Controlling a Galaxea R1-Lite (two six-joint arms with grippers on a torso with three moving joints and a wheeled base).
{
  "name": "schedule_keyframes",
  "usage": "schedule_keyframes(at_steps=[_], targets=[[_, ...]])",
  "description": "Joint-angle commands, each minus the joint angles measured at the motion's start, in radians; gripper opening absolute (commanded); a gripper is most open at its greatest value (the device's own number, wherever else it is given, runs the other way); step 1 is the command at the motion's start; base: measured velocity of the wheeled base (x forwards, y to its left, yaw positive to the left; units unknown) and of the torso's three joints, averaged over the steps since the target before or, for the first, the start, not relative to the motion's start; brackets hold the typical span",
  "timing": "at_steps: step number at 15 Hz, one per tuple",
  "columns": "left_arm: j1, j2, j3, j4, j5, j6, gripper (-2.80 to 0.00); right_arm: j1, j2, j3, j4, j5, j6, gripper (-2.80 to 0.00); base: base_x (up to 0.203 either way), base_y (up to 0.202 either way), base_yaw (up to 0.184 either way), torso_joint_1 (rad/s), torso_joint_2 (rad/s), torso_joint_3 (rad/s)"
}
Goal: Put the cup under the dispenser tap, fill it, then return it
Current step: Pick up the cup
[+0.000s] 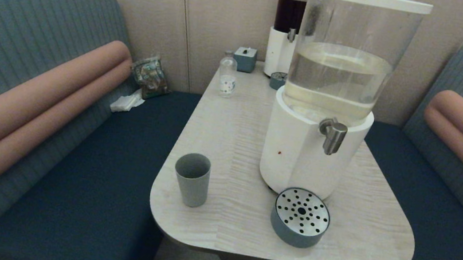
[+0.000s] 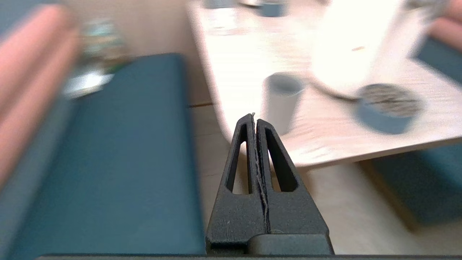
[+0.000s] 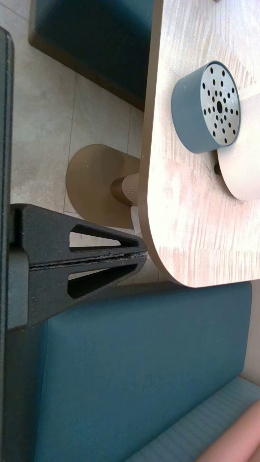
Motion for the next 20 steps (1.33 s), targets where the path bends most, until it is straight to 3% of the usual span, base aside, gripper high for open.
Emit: schedule_keyframes(at_steps=[1, 3, 4, 7, 10, 14, 17, 20], targets=[[-0.014, 0.283, -0.059, -0.075, -0.059, -0.002, -2.80, 0.000, -0.003, 0.000, 0.000, 0.000, 0.000, -2.80, 0.000, 0.000, 0.000, 0.000, 0.00, 0.000], [-0.024, 0.520, -0.093, -0.251, -0.146, -0.005, -2.80, 0.000, -0.003, 0.000, 0.000, 0.000, 0.000, -2.80, 0.000, 0.000, 0.000, 0.000, 0.00, 0.000], [-0.028, 0.622, -0.100, -0.359, -0.178, -0.008, 0.00, 0.000, -0.003, 0.000, 0.001, 0.001, 0.000, -2.80, 0.000, 0.000, 0.000, 0.000, 0.00, 0.000], [-0.033, 0.900, -0.116, -0.680, -0.281, -0.012, 0.00, 0.000, -0.003, 0.000, 0.000, 0.001, -0.003, -2.80, 0.000, 0.000, 0.000, 0.000, 0.00, 0.000], [-0.031, 1.106, -0.060, -1.015, -0.527, -0.011, 0.00, 0.000, -0.003, 0.000, 0.000, 0.001, -0.003, -2.80, 0.000, 0.000, 0.000, 0.000, 0.00, 0.000], [0.026, 1.364, 0.066, -1.414, -0.725, -0.006, 0.00, 0.000, -0.003, -0.001, 0.006, 0.004, -0.020, -2.80, 0.000, 0.000, 0.000, 0.000, 0.00, 0.000], [0.147, 1.524, 0.116, -1.540, -0.899, 0.031, 0.00, 0.000, -0.005, -0.001, 0.007, 0.005, -0.022, -2.80, 0.000, 0.000, 0.000, 0.000, 0.00, 0.000], [0.227, 1.680, 0.019, -1.554, -0.971, 0.069, 0.00, 0.000, -0.003, -0.001, 0.007, 0.005, -0.022, -2.80, 0.000, 0.000, 0.000, 0.000, 0.00, 0.000]])
